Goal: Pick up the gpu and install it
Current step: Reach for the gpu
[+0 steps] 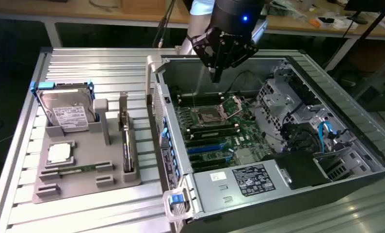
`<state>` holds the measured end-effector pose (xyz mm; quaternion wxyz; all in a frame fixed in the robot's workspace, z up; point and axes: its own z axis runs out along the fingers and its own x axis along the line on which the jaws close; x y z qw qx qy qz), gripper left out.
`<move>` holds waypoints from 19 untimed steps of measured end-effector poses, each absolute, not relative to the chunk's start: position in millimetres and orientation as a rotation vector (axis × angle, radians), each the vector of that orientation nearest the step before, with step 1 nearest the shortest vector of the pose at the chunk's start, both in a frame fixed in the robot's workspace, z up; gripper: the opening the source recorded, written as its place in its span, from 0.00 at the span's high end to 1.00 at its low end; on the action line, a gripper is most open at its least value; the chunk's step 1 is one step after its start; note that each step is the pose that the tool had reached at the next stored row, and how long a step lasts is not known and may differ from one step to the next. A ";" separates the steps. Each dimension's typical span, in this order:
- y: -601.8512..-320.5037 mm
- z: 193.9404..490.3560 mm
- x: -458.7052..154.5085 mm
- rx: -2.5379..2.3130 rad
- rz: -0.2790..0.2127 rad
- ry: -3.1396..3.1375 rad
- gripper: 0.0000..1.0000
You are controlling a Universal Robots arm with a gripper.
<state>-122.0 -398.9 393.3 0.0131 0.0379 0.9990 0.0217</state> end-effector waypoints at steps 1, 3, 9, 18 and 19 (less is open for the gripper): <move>-399.0 393.2 -122.8 0.118 0.068 3.112 0.89; -399.0 393.3 -127.2 0.118 0.068 3.113 0.89; -398.9 393.3 -137.9 0.118 0.068 3.112 0.89; -398.9 393.3 -152.8 0.118 0.068 3.112 0.89; -398.9 393.3 -154.7 0.118 0.068 3.113 0.89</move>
